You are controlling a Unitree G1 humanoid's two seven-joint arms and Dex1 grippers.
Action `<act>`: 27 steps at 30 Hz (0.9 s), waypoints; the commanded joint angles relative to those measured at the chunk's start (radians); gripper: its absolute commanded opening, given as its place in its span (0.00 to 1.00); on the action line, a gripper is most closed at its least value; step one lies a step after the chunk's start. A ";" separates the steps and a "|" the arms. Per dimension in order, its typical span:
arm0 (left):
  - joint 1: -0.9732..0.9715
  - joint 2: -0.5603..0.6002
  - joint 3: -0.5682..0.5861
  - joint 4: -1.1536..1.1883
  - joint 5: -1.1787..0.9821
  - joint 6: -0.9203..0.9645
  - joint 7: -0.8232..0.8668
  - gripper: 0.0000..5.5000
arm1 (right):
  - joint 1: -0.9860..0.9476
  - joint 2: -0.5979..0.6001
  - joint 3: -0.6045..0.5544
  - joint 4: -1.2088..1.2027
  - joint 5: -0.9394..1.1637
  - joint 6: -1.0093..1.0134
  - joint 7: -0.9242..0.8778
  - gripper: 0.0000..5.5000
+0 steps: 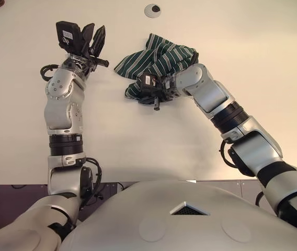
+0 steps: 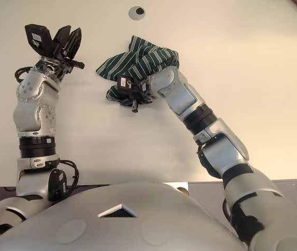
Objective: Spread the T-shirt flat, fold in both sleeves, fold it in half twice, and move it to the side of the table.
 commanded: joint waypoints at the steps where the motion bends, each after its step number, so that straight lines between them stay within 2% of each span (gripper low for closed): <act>1: -0.005 -0.004 0.008 -0.047 -0.007 0.011 0.012 0.26 | 0.030 -0.037 0.028 0.010 -0.047 0.056 0.019 0.08; 3: -0.004 -0.003 0.010 -0.053 -0.009 0.012 0.014 0.26 | 0.029 -0.060 0.017 -0.005 -0.049 0.048 0.021 0.02; 5: -0.001 -0.001 0.011 -0.054 -0.008 0.010 0.016 0.26 | 0.027 -0.071 -0.035 -0.026 -0.028 -0.013 0.001 0.01; 7: 0.002 0.004 0.013 -0.055 -0.008 0.009 0.014 0.26 | 0.017 -0.064 -0.183 -0.136 0.125 0.007 0.053 0.01; 10: 0.011 0.016 0.022 -0.051 -0.010 0.003 0.003 0.26 | -0.087 -0.110 -0.383 -0.262 0.364 0.146 0.178 0.01; 15: -0.022 0.033 0.023 -0.027 -0.013 -0.014 -0.030 0.26 | -0.372 -0.208 -0.591 -0.225 0.619 0.342 0.314 0.01; 19: -0.061 0.029 0.001 -0.073 -0.078 0.003 -0.121 0.26 | -0.537 -0.249 -0.646 -0.126 0.671 0.343 0.384 0.01; 22: -0.071 0.043 0.000 -0.143 -0.150 0.050 -0.183 0.26 | -0.592 -0.263 -0.654 -0.073 0.666 0.297 0.424 0.01; 27: -0.029 0.134 -0.027 -0.262 -0.158 0.128 -0.243 0.26 | -0.640 -0.275 -0.653 0.023 0.629 0.218 0.450 0.01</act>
